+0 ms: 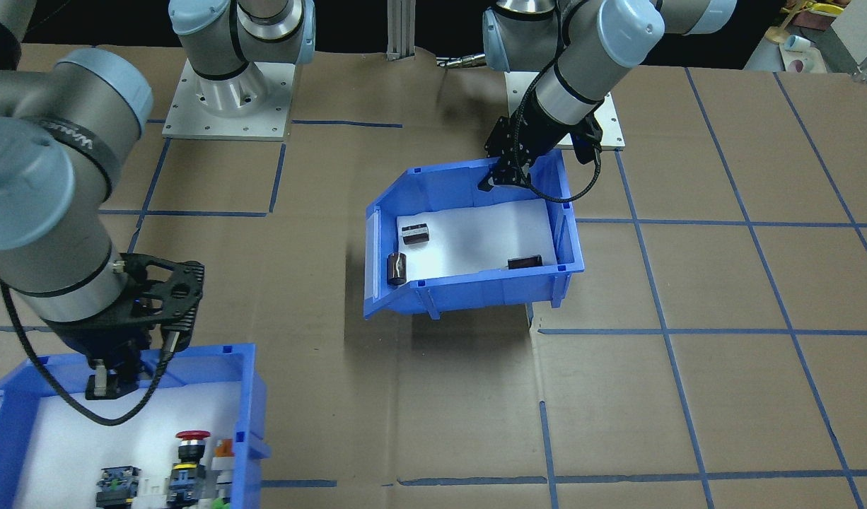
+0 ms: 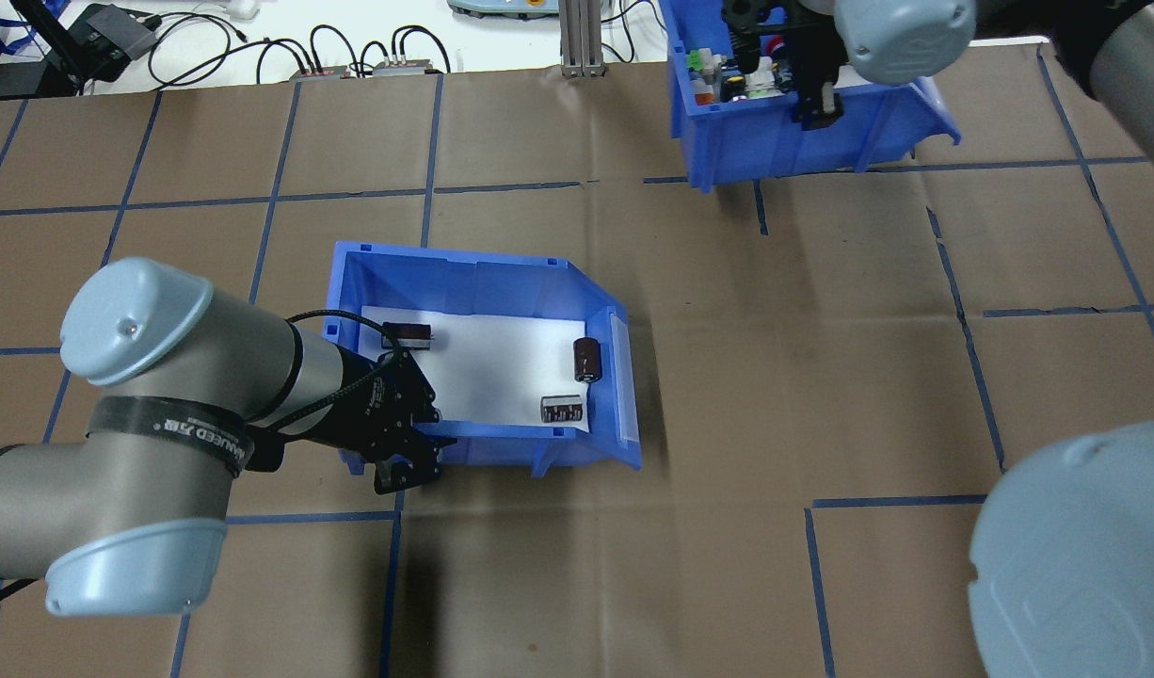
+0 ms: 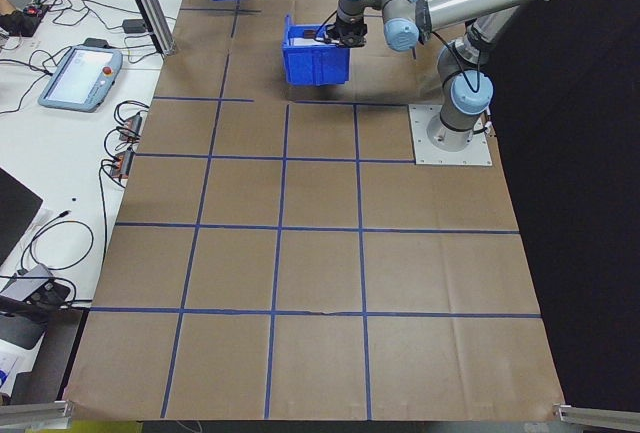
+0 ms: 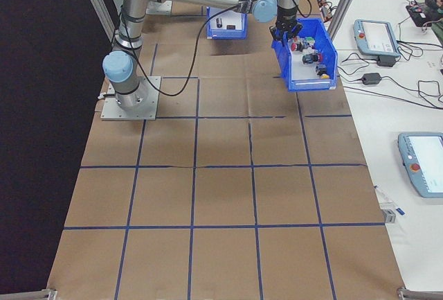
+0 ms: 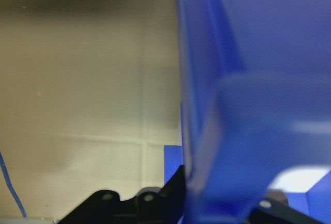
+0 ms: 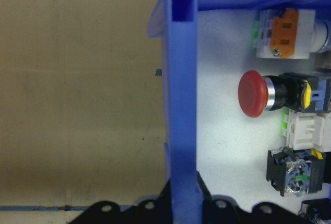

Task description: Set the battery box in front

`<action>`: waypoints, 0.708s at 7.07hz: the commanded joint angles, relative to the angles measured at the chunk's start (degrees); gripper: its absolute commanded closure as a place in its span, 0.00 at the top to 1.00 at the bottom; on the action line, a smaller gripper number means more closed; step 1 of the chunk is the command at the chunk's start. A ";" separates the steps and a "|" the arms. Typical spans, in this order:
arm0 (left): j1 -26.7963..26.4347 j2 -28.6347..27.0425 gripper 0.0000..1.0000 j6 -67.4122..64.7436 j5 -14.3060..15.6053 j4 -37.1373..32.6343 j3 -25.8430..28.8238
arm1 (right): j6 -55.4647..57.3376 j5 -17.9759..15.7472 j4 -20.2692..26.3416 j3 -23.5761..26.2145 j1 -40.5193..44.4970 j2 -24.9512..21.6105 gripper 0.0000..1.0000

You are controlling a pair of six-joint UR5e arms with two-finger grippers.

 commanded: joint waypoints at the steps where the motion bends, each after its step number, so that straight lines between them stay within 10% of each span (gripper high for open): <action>1: 1.10 -7.72 0.00 0.92 -6.60 0.76 5.88 | -3.97 -0.01 0.62 2.20 -4.85 -2.37 0.06; 5: -0.47 -22.75 0.00 -0.91 -12.96 14.88 13.89 | -6.87 0.17 -0.07 16.41 -8.82 -11.41 0.06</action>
